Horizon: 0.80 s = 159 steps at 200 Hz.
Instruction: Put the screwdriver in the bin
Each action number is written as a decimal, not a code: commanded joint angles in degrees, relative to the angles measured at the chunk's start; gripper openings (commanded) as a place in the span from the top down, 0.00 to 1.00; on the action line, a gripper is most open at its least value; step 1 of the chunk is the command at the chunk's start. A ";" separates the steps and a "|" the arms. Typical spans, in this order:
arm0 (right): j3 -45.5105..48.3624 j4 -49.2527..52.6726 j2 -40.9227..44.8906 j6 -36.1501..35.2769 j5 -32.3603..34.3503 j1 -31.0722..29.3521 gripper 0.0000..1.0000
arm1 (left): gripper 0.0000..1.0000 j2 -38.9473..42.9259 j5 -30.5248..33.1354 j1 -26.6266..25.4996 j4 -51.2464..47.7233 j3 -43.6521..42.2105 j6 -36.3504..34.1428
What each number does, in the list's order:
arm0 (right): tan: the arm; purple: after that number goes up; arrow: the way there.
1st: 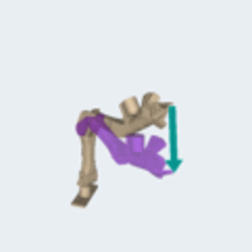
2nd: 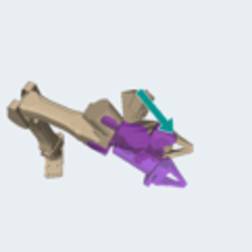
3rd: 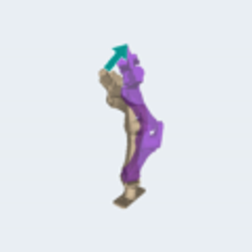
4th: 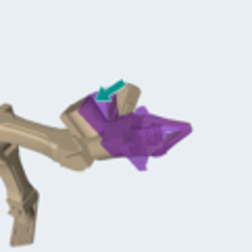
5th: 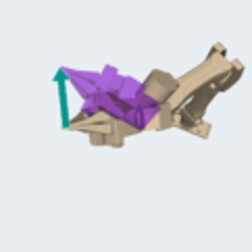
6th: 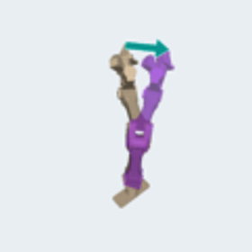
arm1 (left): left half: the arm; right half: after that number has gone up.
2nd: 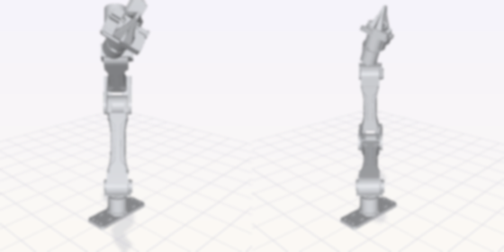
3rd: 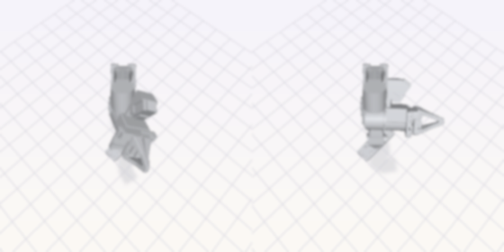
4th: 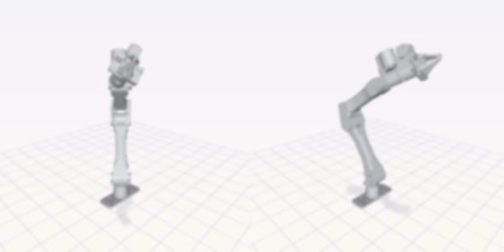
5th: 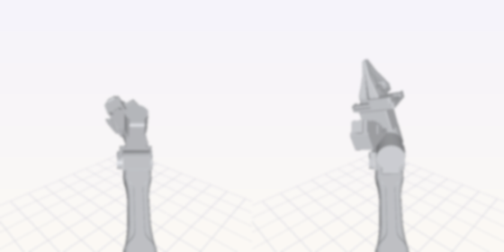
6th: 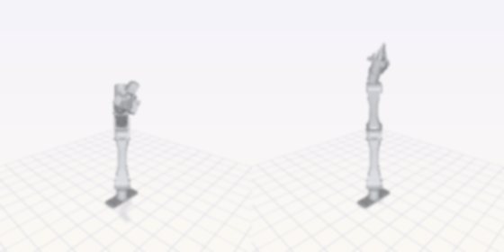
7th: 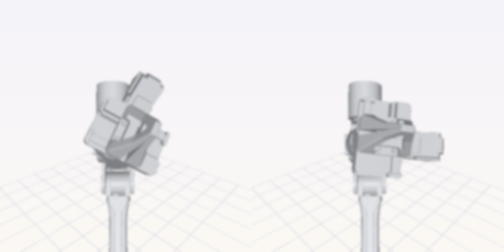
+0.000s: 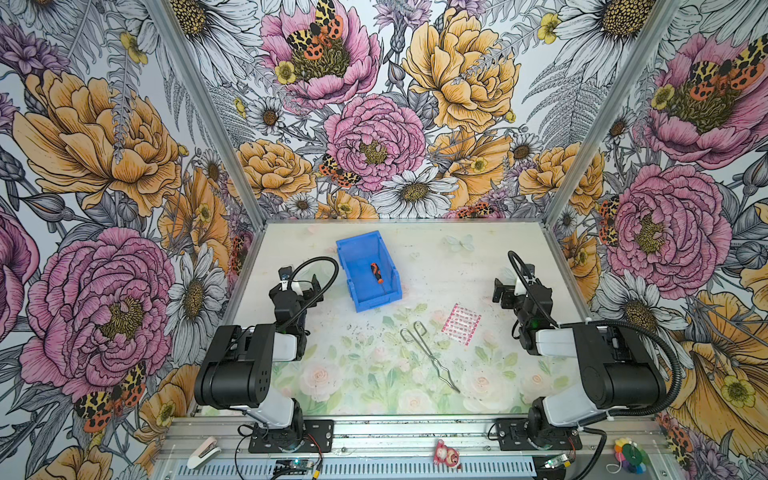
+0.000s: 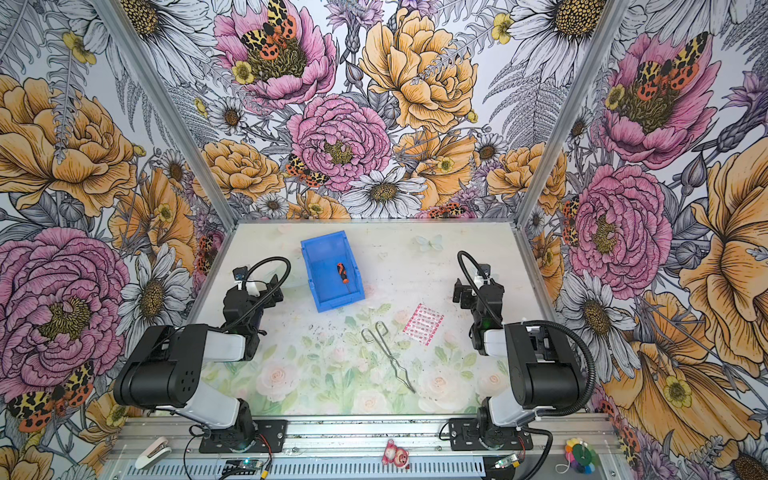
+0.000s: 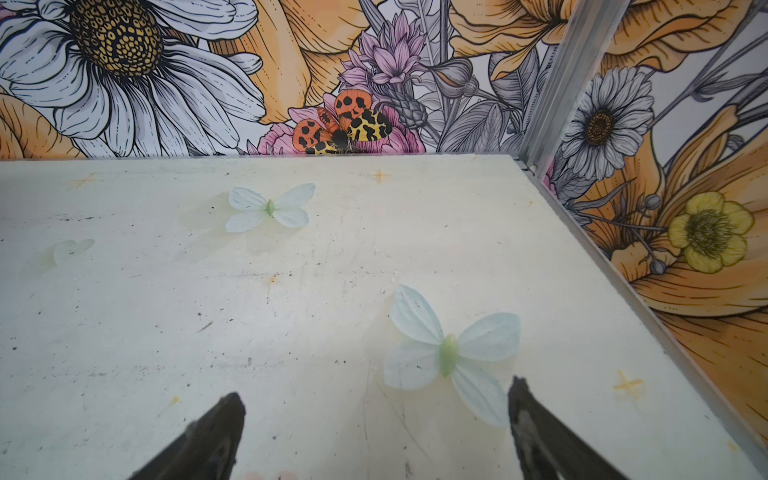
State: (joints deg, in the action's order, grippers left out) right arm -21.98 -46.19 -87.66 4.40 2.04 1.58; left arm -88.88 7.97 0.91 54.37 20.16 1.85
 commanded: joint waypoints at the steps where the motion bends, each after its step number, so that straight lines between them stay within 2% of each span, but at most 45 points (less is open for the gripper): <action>1: -0.71 -2.57 -0.22 -0.16 -0.64 0.35 0.01 | 0.01 0.11 -2.77 -0.87 -1.03 1.63 -2.99; 159: -0.69 -2.56 -0.23 -0.18 -0.64 0.32 0.00 | 0.01 0.09 -3.82 -0.68 -0.99 1.63 -3.04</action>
State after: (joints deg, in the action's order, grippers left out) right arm -21.98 -46.22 -87.66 4.40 2.04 1.58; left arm -88.88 5.76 0.14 53.34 20.82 -0.45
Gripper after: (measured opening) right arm 0.995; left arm 0.986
